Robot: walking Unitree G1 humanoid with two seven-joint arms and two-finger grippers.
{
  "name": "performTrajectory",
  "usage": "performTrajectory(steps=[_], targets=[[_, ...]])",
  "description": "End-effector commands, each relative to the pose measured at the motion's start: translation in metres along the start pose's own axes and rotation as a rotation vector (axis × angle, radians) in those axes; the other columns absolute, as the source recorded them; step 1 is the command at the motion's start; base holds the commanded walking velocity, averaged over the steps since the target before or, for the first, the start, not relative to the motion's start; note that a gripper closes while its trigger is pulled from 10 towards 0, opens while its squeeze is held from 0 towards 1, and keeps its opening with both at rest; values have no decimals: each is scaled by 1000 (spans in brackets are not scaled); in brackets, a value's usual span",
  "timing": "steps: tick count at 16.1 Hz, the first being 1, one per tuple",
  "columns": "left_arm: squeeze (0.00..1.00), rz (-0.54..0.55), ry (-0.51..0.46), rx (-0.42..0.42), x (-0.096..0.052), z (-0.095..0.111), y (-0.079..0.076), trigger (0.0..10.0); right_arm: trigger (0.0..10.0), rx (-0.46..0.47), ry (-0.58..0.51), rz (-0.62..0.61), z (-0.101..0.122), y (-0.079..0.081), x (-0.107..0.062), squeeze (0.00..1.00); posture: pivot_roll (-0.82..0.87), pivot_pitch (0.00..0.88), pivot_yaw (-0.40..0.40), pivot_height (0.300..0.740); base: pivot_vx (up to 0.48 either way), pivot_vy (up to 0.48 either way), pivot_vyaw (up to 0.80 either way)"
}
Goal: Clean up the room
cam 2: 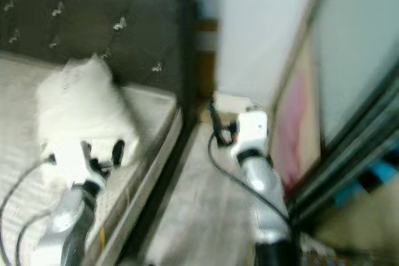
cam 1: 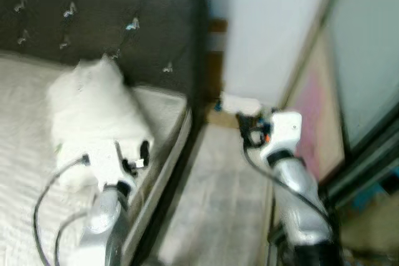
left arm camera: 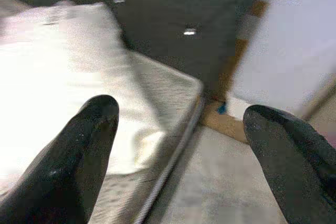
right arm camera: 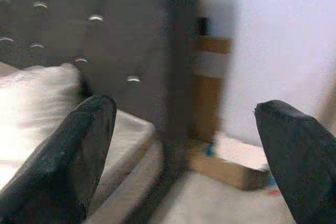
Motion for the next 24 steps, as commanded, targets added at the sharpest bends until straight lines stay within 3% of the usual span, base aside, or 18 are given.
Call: performTrajectory(steps=[1,11,14,24], targets=[[0,-14,-15,-8,2,4,-8,10000,10000,-8,-5,-9,3,-7,-3,0,94,0,-15,740,0,0,794],[0,-25,-30,6,2,7,-12,10000,10000,24,6,-4,2,-5,-3,0,88,0,-4,740,0,0,793],[0,-65,-25,47,1,6,-16,10000,10000,26,10,-5,0,-4,-3,0,91,0,0,740,0,0,794],[0,-64,-26,13,6,8,-16,10000,10000,22,16,4,-2,-1,1,0,98,0,6,740,0,0,787]])
Point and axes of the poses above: a point about 5 cm out from each wrist's last joint towards the gripper, its own x axis pointing out of the wrist towards the gripper, its own z axis along the axis of the wrist's last joint, y = z × x, the point moved 2 cm from there along x, pointing out of the wrist towards the gripper, and after that the axes turned 5 degrees about x, right-handed, at the moved point
